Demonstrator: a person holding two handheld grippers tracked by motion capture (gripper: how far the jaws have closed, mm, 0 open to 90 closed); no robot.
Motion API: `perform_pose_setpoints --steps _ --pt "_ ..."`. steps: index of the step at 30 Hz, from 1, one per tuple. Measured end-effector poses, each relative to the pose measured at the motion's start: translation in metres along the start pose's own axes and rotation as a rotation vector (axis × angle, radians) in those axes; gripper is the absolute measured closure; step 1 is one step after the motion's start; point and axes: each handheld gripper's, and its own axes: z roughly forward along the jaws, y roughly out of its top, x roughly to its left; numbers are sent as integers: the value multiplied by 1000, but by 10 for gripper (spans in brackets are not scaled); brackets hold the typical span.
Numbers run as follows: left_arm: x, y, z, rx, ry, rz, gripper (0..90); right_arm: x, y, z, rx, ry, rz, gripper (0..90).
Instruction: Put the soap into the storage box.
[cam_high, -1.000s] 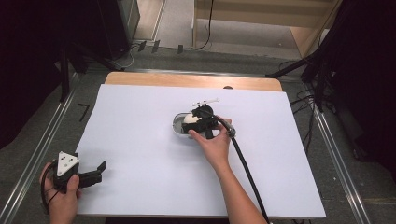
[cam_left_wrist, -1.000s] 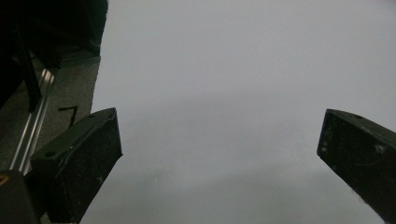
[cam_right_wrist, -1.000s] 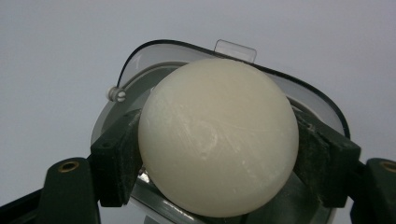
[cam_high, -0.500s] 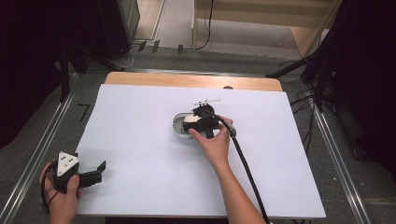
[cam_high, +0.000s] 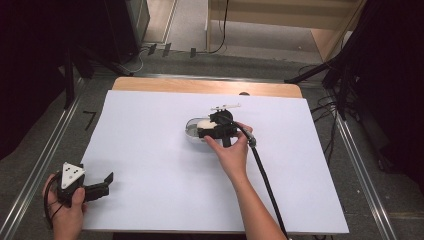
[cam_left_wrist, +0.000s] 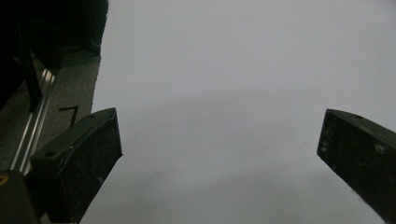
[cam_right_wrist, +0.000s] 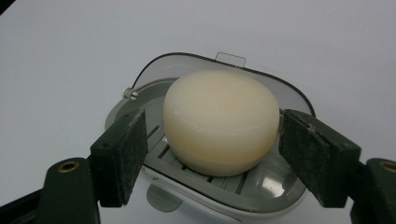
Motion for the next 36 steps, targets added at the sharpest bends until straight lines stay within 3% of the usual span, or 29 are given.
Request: perform_pose_setpoints --steps 15,26,36 --pt "0 0 0 2 0 2 4 -9 -4 -15 -38 4 -4 233" --pt "0 0 0 0 1 5 4 -26 -13 -34 -88 14 7 222" --pt "0 0 0 2 3 6 4 -45 -26 -46 -111 -5 28 216"
